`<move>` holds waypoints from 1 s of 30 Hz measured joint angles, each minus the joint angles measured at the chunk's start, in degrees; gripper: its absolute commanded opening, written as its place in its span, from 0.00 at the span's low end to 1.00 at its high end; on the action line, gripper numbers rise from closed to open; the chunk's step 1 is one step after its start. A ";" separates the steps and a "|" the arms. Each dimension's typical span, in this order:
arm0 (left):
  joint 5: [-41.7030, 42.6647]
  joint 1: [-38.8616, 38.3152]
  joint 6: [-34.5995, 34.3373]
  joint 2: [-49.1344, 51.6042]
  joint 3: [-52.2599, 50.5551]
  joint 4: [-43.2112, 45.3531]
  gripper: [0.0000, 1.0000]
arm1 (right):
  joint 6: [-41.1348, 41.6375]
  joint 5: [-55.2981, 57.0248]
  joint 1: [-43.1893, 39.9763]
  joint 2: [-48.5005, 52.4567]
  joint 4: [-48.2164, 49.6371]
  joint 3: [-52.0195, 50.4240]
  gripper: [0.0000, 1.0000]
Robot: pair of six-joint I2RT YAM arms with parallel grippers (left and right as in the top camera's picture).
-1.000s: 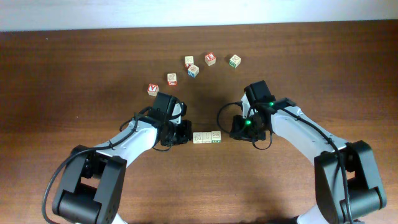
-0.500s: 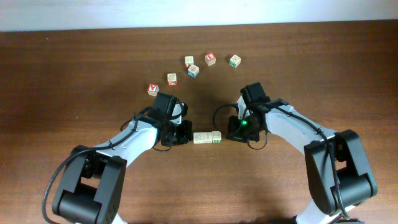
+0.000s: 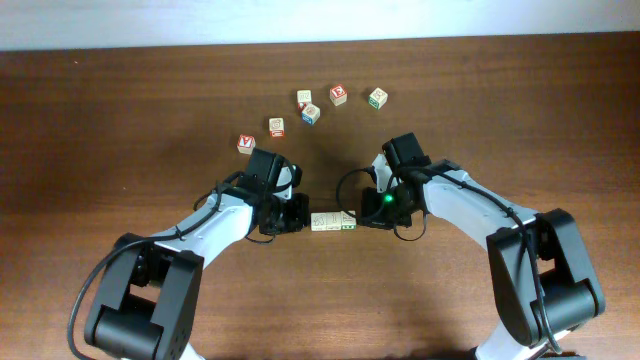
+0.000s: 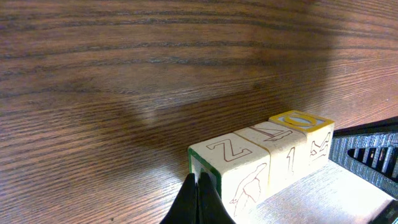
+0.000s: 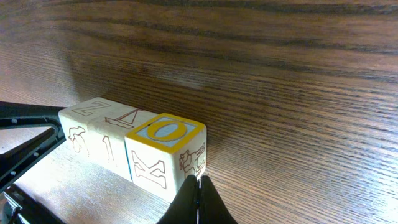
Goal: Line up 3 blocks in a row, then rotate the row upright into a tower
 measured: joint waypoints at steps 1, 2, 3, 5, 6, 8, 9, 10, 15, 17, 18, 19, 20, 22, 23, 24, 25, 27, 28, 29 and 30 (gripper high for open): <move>0.02 0.00 0.00 0.00 0.00 0.00 0.00 | 0.07 0.00 0.02 0.02 0.00 0.00 0.04; 0.04 0.00 0.00 0.00 0.00 0.00 0.00 | 0.02 0.00 0.02 0.02 0.02 0.00 0.04; 0.07 0.00 0.00 0.00 0.00 0.00 0.00 | 0.00 0.00 0.02 0.07 0.02 0.00 0.04; 0.24 0.00 0.00 0.00 0.00 0.04 0.00 | 0.07 0.00 0.02 0.22 0.02 0.00 0.04; 0.24 0.00 0.00 0.00 0.00 0.09 0.00 | 0.02 0.00 0.02 0.24 0.04 0.00 0.04; 0.24 0.00 0.00 0.00 0.00 0.20 0.00 | 0.04 0.00 0.02 0.42 0.28 0.00 0.04; 0.24 0.00 0.00 0.00 0.00 0.20 0.00 | 0.02 -0.04 0.02 0.55 0.52 0.00 0.04; 0.24 0.00 0.00 0.00 0.00 0.20 0.00 | 0.02 -0.28 0.02 0.81 0.74 0.00 0.04; 0.22 0.00 0.00 0.00 0.00 0.17 0.00 | -0.11 -0.61 0.02 1.18 1.07 0.00 0.04; 0.13 0.02 0.00 0.00 0.00 0.17 0.00 | -1.51 -1.07 0.00 1.18 1.18 0.00 0.04; -0.02 0.02 0.00 0.00 0.00 0.17 0.00 | -1.97 -1.25 0.00 1.18 1.22 0.00 0.04; -0.11 0.04 0.02 0.00 0.00 0.15 0.00 | -2.47 -1.29 0.00 1.18 1.25 0.00 0.04; -0.22 0.07 0.02 0.00 0.00 0.15 0.00 | -2.75 -1.31 0.00 1.18 1.29 0.00 0.04; -0.24 0.07 0.02 0.00 0.00 0.15 0.00 | -3.26 -1.29 0.09 1.18 1.29 0.00 0.04; -0.28 0.07 0.02 0.00 0.00 0.15 0.00 | -3.41 -1.16 0.26 1.18 1.29 0.00 0.04; -0.55 0.13 0.02 0.00 0.00 0.13 0.00 | -3.78 -0.46 0.90 1.18 1.25 0.00 0.04; -0.79 0.22 0.04 0.00 0.00 0.11 0.00 | -3.96 0.44 1.60 1.03 1.27 0.00 0.04; -1.44 0.35 0.04 0.00 0.00 0.07 0.00 | -4.09 2.49 3.10 0.28 1.03 0.00 0.04; -1.77 0.50 0.20 0.00 0.00 -0.02 0.00 | -4.09 3.58 3.87 -0.17 1.05 0.00 0.04; -1.81 0.55 0.20 0.00 0.00 -0.02 0.00 | -4.07 4.24 4.28 -0.46 1.05 0.00 0.04; -2.01 0.57 0.22 0.00 0.00 -0.04 0.00 | -4.07 4.96 4.74 -0.87 1.07 0.00 0.04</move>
